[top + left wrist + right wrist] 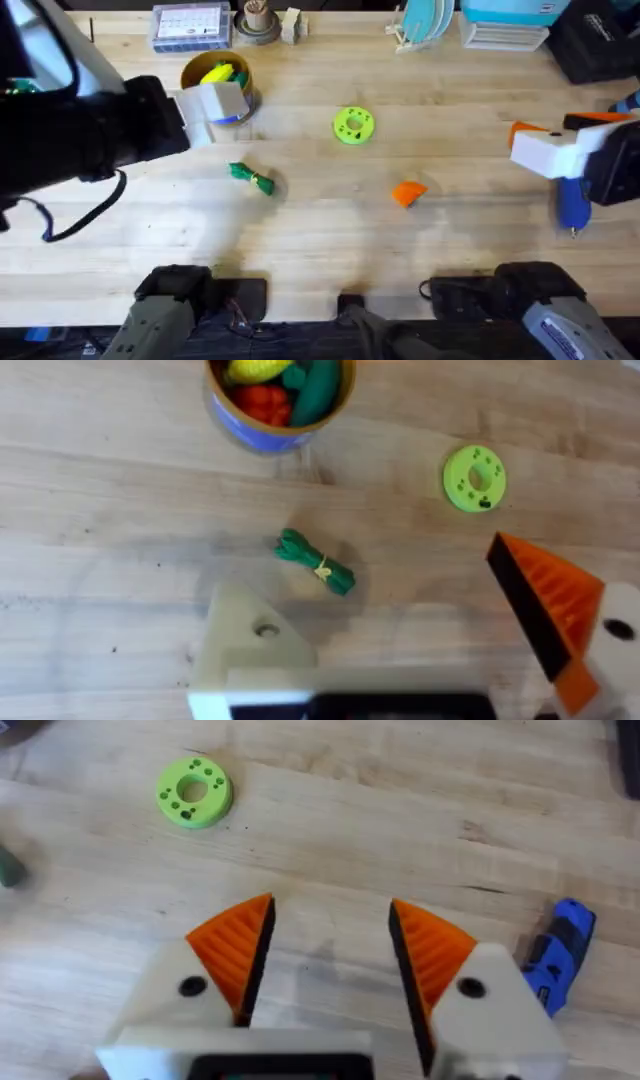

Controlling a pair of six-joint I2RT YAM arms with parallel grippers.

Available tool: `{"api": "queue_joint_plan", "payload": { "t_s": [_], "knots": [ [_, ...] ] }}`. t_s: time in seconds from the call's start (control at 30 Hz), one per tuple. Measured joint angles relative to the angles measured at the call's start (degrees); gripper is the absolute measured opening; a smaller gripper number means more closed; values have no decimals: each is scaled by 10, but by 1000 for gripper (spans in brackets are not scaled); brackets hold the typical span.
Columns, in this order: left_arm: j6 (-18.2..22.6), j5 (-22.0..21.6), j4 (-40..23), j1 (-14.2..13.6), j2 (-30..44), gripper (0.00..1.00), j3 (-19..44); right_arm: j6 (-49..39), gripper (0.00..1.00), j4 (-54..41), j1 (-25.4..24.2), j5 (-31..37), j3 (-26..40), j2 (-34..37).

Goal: Pick up the gripper from the table and insert it into the empty holder that is missing its gripper. Then pick up a screw, insert it into the mounting hole, and use the screwdriver to tighten it. Finally, clean up the table by picking up the vegetable and placing it into the bucket.

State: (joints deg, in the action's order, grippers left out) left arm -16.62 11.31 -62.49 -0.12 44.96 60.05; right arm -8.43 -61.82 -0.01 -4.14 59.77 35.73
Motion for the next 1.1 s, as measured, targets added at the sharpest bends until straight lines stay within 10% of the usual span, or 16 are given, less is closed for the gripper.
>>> {"api": "queue_joint_plan", "payload": {
  "t_s": [0.53,0.77,1.1],
  "knots": [
    [-135,32,139,0,125,978,-204,-14,750,3,0,0,0,0],
    [-149,51,171,0,144,68,-208,-22,750,3,0,0,0,0],
    [-152,86,198,0,144,3,-208,-23,750,1,0,0,0,0]
  ]
}}
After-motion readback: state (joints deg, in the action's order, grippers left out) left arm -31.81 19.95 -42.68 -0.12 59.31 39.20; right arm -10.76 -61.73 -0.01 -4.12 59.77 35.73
